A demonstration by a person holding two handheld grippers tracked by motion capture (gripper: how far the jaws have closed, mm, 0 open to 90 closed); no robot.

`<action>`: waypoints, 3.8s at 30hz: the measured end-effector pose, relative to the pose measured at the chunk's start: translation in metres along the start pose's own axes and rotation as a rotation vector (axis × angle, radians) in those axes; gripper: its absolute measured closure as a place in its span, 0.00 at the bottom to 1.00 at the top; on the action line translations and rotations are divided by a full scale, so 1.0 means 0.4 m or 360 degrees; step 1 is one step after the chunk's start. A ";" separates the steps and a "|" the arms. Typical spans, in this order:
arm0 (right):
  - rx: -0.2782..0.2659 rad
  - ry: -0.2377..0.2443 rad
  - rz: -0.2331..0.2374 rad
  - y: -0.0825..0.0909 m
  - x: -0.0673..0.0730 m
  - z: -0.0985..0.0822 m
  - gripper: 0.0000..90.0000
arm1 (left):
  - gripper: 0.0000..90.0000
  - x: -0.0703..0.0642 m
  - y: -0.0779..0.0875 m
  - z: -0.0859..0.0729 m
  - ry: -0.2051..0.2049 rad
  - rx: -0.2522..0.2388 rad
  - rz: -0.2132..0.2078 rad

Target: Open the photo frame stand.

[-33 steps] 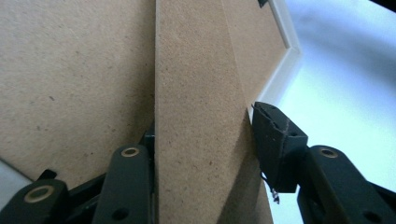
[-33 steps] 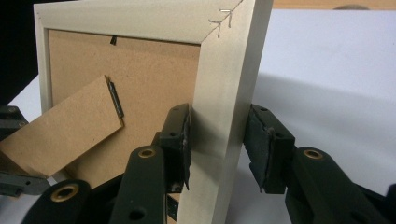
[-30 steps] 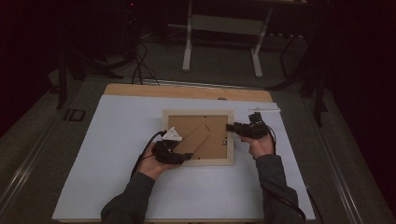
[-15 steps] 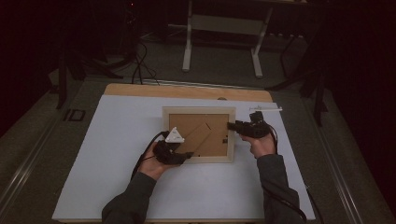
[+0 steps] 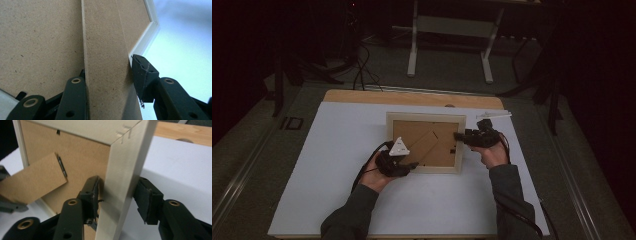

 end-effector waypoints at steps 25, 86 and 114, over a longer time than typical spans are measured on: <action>0.0028 0.0093 0.0028 0.002 0.003 -0.012 0.67 | 0.67 0.010 0.006 -0.004 -0.0027 -0.0025 0.0052; -0.0076 0.0277 0.0028 0.001 0.065 -0.028 0.55 | 0.75 0.017 0.007 0.000 -0.0016 0.0000 0.0134; -0.0089 0.0422 -0.0090 -0.011 0.092 -0.046 0.71 | 0.75 0.019 0.000 -0.005 -0.0008 -0.0019 0.0142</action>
Point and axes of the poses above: each handheld gripper's, and its own axes: y roughly backward along the jaws, z roughly out of its top, x roughly to its left, the point moved 1 cm from there along -y, roughly forward along the jaws, and after that the axes turned 6 degrees about z, right-handed, at the moved point
